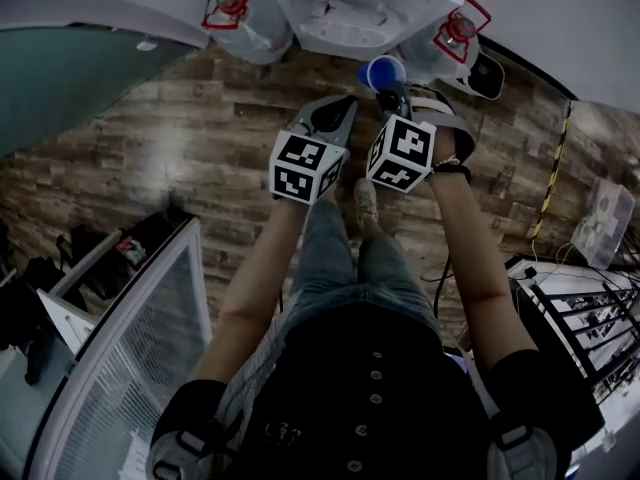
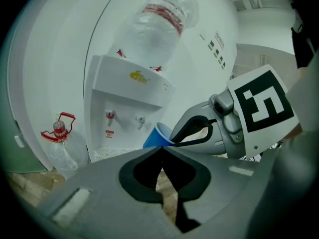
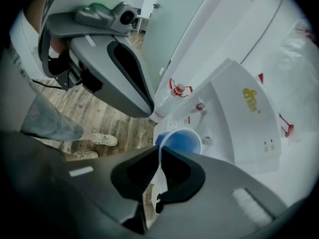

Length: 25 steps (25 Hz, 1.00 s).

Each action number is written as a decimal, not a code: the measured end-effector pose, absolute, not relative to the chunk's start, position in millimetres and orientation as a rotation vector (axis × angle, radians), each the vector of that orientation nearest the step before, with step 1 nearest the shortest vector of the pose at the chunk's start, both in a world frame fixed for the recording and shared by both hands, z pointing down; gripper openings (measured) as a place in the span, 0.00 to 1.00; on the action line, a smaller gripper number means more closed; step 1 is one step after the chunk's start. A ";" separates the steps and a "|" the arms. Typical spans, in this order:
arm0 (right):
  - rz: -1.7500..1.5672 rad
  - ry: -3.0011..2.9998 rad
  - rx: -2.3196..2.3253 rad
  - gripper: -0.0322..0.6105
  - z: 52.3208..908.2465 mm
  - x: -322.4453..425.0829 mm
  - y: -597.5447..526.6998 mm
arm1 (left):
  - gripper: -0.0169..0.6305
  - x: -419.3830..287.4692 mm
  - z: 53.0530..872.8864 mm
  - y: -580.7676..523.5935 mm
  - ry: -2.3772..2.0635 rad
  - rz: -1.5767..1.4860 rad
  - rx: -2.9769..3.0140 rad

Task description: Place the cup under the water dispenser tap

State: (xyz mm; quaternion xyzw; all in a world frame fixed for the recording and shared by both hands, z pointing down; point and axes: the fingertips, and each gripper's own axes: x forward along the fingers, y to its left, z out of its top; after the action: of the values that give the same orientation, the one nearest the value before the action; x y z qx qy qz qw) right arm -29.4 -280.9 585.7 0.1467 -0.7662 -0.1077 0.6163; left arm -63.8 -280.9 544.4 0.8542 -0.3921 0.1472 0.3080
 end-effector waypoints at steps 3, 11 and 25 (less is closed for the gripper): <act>-0.234 -1.765 0.361 0.08 601.6 -31.5 -293.0 | 0.02 -69.2 559.8 -291.2 -1.036 0.384 2.231; -0.207 -1.759 0.362 0.08 643.0 -36.7 -308.1 | 0.02 -69.8 592.5 -311.6 -1.026 0.393 2.242; -0.141 -1.727 0.380 0.08 702.9 -29.9 -328.4 | 0.02 -63.9 650.2 -333.8 -1.005 0.463 2.300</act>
State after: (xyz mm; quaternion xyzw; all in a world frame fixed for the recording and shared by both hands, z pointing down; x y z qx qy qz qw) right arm -29.9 -328.4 702.9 0.1659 -0.7546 -0.0617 0.6318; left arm -63.9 -333.8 650.2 0.8623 -0.3769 0.1737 0.2901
